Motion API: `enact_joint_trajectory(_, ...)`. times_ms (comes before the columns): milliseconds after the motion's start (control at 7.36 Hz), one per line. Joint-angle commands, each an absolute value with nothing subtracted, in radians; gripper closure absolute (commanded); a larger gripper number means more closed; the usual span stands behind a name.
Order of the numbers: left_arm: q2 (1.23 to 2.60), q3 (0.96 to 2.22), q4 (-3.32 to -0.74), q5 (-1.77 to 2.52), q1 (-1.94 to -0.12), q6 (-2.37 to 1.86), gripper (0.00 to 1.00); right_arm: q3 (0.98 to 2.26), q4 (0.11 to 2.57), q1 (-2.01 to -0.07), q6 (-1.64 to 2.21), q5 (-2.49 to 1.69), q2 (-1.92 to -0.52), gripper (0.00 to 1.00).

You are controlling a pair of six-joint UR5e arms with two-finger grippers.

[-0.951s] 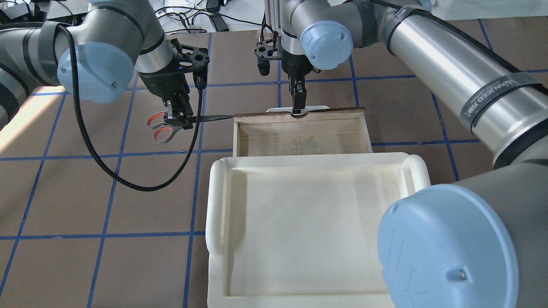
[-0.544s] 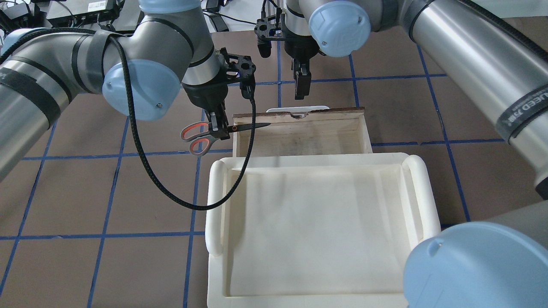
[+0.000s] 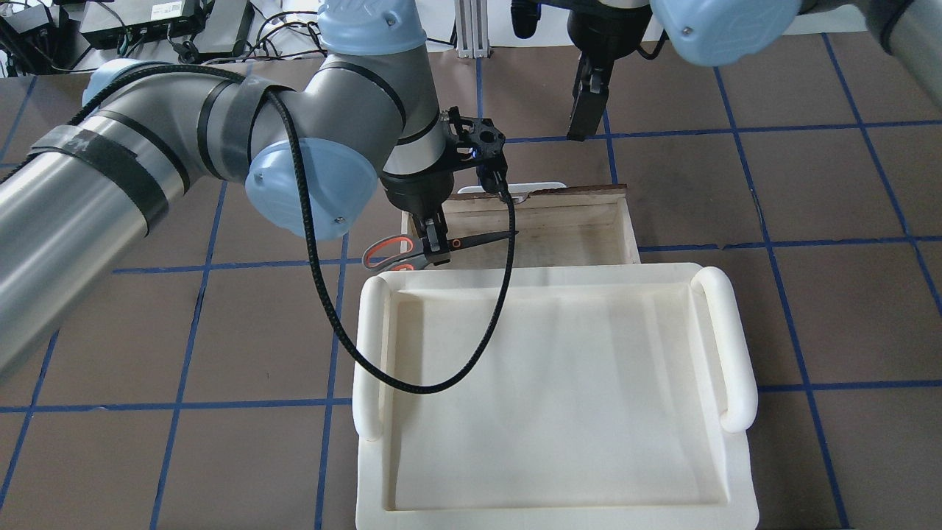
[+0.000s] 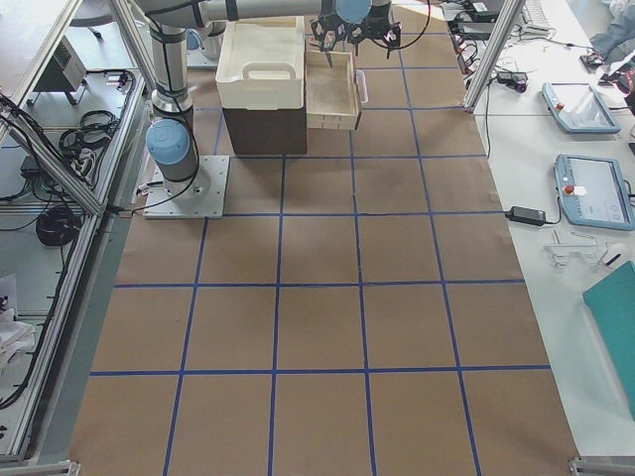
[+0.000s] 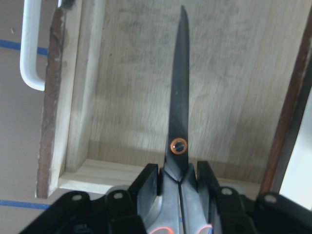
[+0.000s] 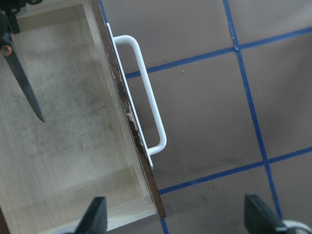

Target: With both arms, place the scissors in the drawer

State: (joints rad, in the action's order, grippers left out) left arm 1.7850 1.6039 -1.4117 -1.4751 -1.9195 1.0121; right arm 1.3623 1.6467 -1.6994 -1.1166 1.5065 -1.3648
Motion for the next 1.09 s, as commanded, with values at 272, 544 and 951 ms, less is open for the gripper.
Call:
enact_joint_trajectory(272,1.819,1.609,-1.394,-1.433,-1.963,0.988,1.00,1.424,1.500,-1.660,-0.457,1.506,-1.537,0.00)
enact_joint_trajectory(544,1.828,1.608,-1.396,-1.413,-1.967,0.980,1.00,1.427,1.468,-1.660,-0.174,1.511,-1.595,0.00)
enact_joint_trajectory(951,1.813,1.606,-1.396,-1.410,-1.968,0.960,0.41,1.434,1.416,-1.661,-0.012,1.503,-1.618,0.00)
